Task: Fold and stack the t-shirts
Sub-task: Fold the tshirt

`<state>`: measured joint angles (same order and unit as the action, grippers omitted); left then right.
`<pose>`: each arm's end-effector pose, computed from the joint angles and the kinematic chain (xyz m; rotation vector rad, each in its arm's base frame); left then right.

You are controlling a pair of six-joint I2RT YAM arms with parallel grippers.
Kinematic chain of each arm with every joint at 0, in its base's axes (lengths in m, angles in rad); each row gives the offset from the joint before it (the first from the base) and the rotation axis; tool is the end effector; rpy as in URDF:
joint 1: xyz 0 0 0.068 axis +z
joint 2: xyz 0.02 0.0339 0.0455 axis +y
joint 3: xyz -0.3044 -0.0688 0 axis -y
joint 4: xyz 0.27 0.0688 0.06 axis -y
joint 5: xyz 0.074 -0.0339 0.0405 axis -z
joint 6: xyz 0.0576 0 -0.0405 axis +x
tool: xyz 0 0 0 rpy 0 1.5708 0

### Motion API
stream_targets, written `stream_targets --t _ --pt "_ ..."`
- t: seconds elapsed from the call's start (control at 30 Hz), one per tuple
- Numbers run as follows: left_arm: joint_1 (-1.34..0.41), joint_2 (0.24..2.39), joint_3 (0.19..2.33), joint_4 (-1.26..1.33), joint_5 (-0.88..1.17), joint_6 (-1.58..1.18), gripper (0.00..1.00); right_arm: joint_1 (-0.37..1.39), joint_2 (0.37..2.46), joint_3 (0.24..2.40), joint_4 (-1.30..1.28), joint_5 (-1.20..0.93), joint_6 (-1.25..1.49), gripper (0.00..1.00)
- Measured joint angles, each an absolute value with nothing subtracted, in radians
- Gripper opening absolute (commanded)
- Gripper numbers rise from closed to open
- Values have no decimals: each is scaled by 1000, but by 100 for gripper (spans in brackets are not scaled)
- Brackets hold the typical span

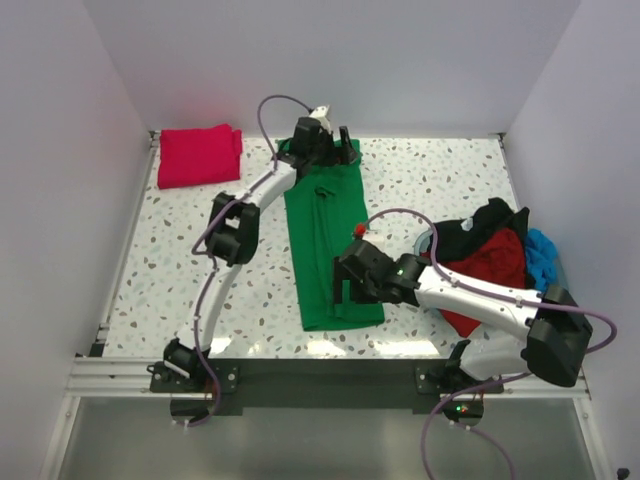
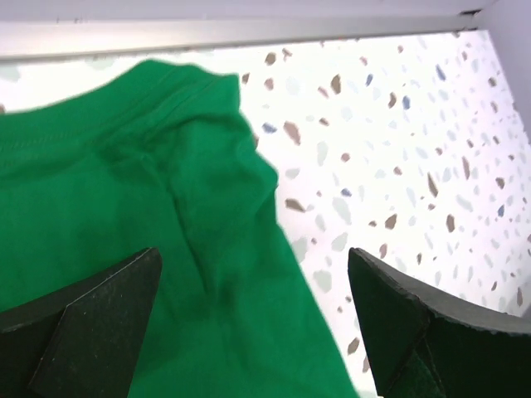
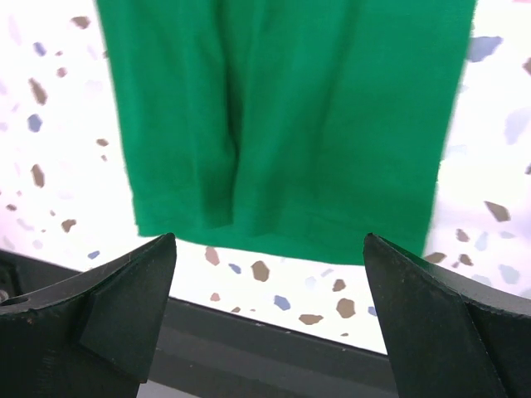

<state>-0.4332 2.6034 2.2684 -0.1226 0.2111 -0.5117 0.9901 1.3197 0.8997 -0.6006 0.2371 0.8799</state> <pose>0.6058 -0.2935 0.1799 0.0562 2.1133 -0.7963 0.1667 0.2295 0.2422 -0.0559 2.6004 0.4065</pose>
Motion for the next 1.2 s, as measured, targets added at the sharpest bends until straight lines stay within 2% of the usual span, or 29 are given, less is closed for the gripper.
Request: stream_targets --t 0.17,0.37,0.5,0.67,0.8,0.9,1.1,1.2 --pt "-448 2626 2284 -49 202 -515 100 956 1320 899 -633 245 876 99" --pt "-474 2520 2109 -54 153 -476 100 954 1320 890 -623 252 852 99" --pt "-501 2292 1921 -94 108 -442 100 940 1344 869 -611 274 822 99" --pt "-522 1879 1609 -48 19 -423 100 926 1420 862 -568 306 782 99" --pt "-517 1695 1428 -2 -59 -426 100 926 1486 865 -557 348 751 99" --pt "-512 1728 1369 0 -90 -428 100 926 1521 864 -548 353 733 99" --pt "-512 2007 1367 -86 -91 -445 100 944 1537 818 -482 318 725 99" --pt "-513 2079 1402 -112 -106 -449 100 969 1541 812 -453 310 729 99"
